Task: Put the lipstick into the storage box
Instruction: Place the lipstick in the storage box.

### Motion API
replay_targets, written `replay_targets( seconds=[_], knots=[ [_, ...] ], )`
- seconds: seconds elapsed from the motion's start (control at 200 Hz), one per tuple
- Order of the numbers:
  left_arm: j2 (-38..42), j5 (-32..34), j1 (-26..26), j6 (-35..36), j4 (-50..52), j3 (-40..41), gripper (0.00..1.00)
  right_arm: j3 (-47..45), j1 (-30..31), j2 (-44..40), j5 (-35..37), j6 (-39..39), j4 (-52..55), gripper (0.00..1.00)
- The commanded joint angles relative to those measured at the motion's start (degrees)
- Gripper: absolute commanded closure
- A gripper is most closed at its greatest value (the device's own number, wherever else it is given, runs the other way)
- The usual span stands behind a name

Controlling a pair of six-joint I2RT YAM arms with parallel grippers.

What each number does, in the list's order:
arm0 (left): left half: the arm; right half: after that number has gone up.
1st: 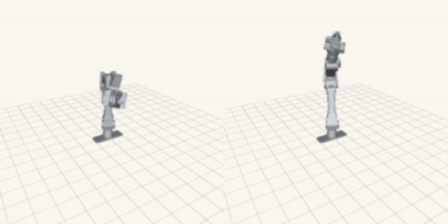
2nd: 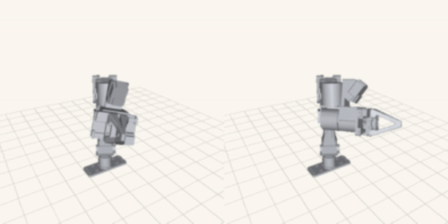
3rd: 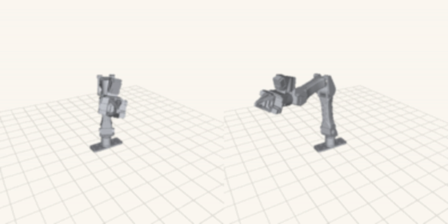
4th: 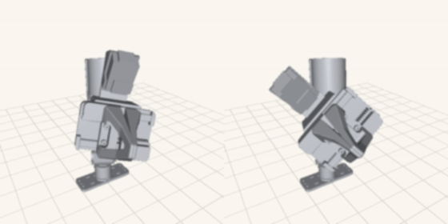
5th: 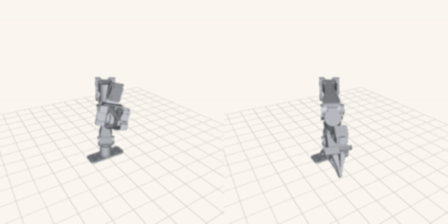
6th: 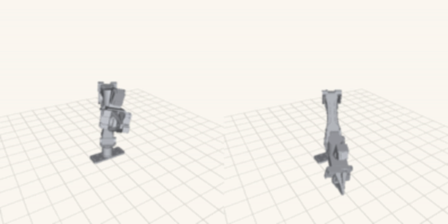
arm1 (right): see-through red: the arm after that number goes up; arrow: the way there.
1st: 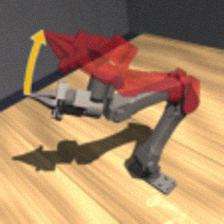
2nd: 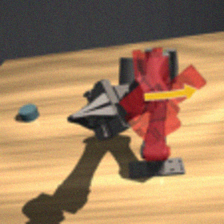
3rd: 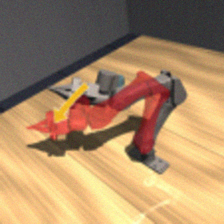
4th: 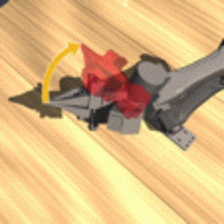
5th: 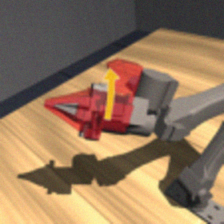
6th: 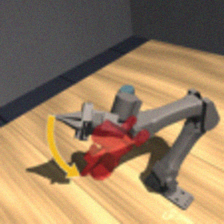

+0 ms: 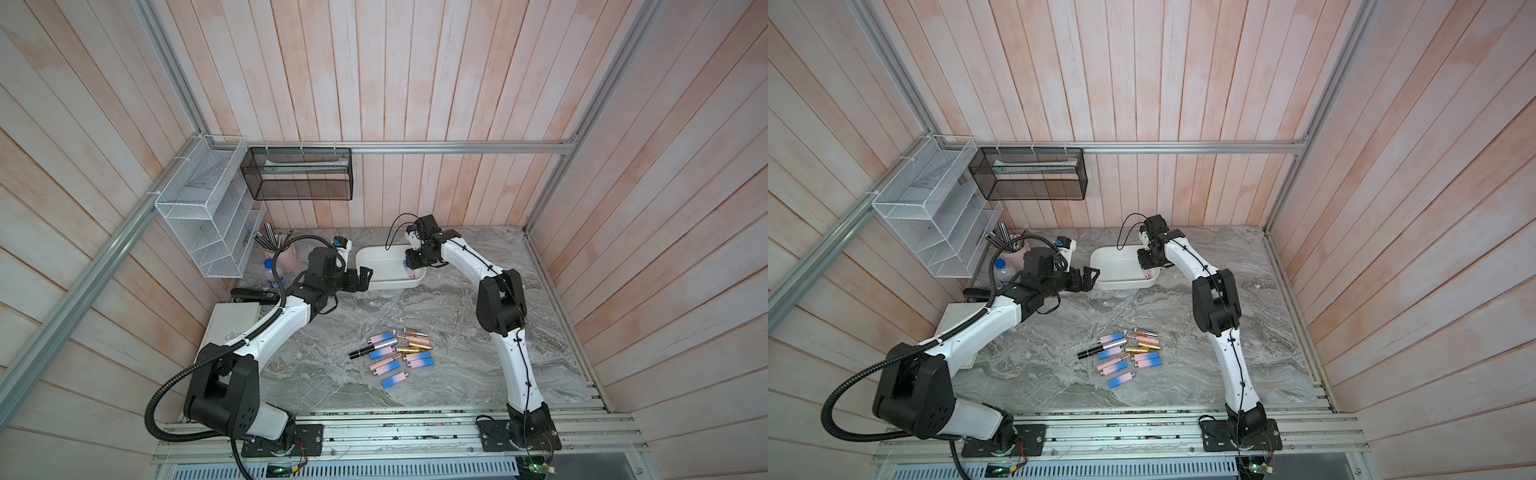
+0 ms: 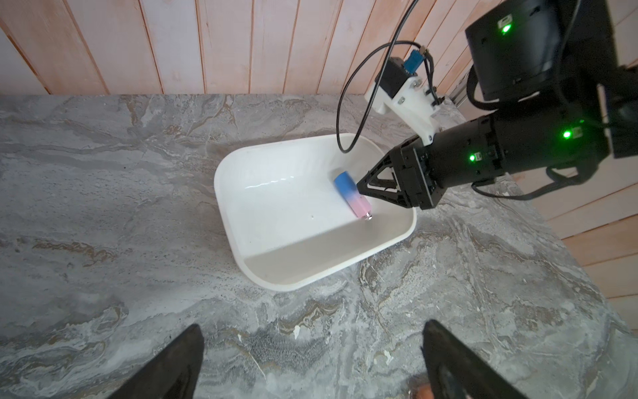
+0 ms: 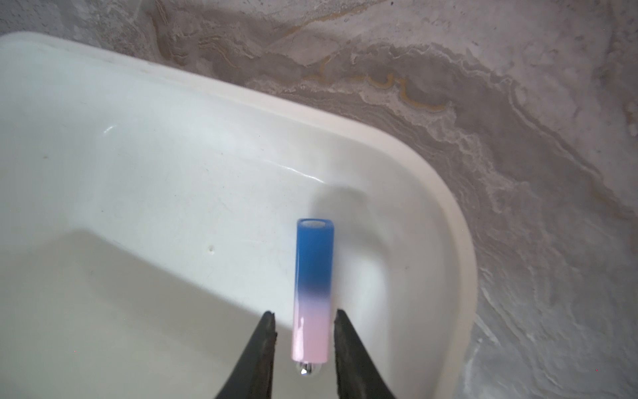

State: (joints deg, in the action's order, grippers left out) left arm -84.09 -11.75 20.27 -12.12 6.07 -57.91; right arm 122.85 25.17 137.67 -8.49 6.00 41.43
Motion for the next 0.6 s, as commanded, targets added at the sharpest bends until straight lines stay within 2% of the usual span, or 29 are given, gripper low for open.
replay_targets(
  seconds=[0.0, 0.205, 0.36, 0.595],
  knots=[
    [0.51, -0.38, 0.02, 0.95, -0.44, 2.14, 0.00, -0.07, 0.66, -3.38, 0.13, -0.37, 1.55, 0.65],
    [2.47, -0.03, -0.01, -0.34, -1.49, 5.35, 0.00, -5.06, 2.88, -10.56, 1.95, -1.36, 3.55, 0.65],
    [5.41, -0.31, -0.01, -2.45, -1.01, 9.38, 0.00, -16.59, 6.89, -19.24, 4.22, -1.82, 2.02, 0.65],
    [10.14, 0.41, 0.01, -5.24, -1.39, 15.06, 0.00, -36.97, 10.63, -30.03, 2.65, 2.37, -1.06, 0.65]
  ],
)
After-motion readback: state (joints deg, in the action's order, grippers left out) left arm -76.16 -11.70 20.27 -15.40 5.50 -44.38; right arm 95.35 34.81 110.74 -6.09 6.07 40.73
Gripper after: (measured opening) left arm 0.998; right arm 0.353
